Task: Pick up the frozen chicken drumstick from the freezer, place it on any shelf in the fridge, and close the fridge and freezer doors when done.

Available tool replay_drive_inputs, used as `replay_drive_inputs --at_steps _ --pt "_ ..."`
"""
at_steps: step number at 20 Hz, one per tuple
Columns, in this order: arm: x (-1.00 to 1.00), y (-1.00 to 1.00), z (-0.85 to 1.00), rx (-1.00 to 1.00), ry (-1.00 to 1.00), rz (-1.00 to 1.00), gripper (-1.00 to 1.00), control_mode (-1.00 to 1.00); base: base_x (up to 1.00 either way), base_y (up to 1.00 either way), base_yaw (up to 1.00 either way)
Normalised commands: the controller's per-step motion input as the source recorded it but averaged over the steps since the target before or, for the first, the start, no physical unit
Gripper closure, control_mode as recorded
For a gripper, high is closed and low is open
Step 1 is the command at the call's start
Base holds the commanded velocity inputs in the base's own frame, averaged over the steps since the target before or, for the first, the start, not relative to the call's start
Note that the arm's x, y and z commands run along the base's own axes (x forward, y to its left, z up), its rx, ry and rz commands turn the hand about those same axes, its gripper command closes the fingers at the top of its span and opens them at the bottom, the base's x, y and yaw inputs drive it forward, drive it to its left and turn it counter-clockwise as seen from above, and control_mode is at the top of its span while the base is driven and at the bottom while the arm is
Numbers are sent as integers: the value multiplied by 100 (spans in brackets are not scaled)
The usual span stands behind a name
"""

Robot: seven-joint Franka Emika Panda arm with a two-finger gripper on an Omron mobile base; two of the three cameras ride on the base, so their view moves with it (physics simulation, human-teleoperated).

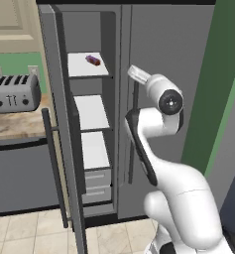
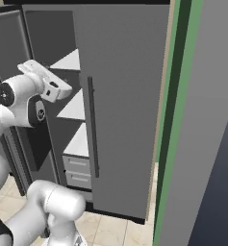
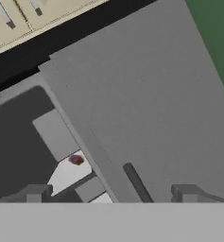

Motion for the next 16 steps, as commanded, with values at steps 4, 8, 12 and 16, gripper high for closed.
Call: replay_drive_inputs --at_steps 4,8,12,16 --pt "-100 73 73 -25 1 0 -100 -100 0 0 0" --pt "-100 73 35 -27 0 0 -100 -100 0 0 0" --pt "-100 85 4 -29 -3 0 -100 -100 0 0 0" --pt "-100 91 1 -29 -9 0 -100 -100 0 0 0"
